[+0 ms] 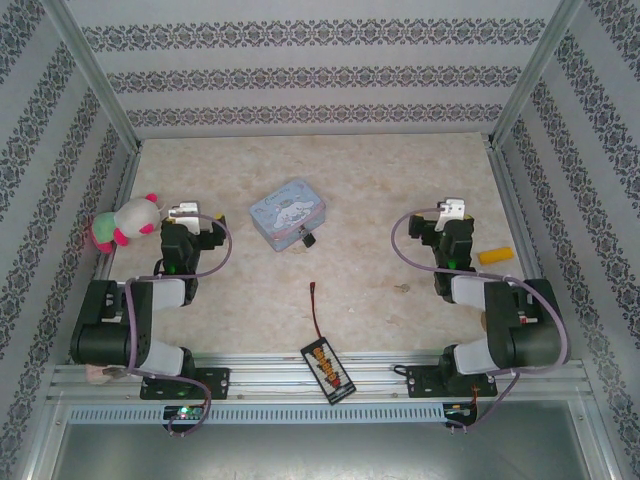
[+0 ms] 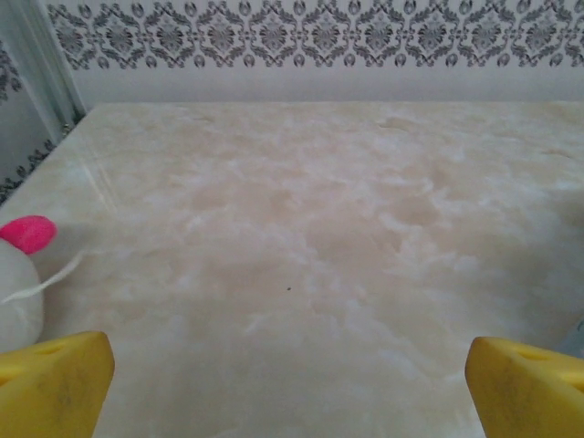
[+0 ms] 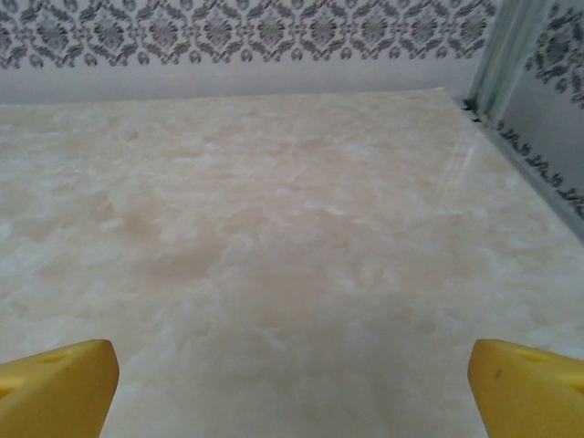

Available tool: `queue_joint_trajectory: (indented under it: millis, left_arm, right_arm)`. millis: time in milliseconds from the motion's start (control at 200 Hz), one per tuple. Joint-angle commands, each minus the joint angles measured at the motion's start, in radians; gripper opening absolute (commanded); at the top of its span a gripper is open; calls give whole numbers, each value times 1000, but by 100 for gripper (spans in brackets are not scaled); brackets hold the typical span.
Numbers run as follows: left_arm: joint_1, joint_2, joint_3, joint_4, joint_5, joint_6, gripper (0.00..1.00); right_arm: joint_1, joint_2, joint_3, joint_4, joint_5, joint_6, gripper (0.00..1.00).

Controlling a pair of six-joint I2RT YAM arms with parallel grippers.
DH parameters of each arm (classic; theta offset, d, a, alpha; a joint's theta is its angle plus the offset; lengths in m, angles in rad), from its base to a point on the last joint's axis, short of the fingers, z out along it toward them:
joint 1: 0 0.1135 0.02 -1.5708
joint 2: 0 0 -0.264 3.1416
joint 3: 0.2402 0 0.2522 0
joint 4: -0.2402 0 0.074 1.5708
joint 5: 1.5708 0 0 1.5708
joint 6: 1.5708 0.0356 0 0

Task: Unlock the padlock with the key

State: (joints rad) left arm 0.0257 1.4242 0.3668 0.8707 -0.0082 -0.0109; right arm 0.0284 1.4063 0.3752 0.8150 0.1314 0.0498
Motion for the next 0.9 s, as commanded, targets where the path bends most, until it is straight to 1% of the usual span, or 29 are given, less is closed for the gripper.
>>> queue_joint_trajectory:
  millis: [0, 105, 250, 375, 500, 570, 725, 795, 894]
  left_arm:
    - [-12, -74, 15, -107, -48, -26, 99]
    - [-13, -155, 29, -171, -81, -77, 99]
    - [-16, -229, 35, -179, -48, -129, 99]
    - [-29, -265, 50, -192, -16, -170, 99]
    - [-76, -290, 72, -211, 3, -196, 99]
    - [-119, -292, 92, -228, 4, -196, 99]
    - [-209, -285, 125, -231, -6, -198, 99]
    - [-228, -275, 145, -239, 12, -184, 99]
    - [-231, -266, 171, -254, 19, -190, 99]
  right_arm:
    - [5, -88, 23, -92, 93, 24, 98]
    - [10, -197, 46, -244, 158, 92, 98]
    - [29, -328, 88, -484, 224, 151, 98]
    - [73, -414, 112, -661, 276, 201, 98]
    - [149, -471, 136, -837, 353, 284, 98]
    - [201, -488, 153, -940, 399, 338, 98]
    - [345, -485, 201, -1173, 504, 468, 98]
    - [399, -473, 225, -1263, 519, 531, 98]
    - [456, -443, 256, -1370, 505, 618, 98]
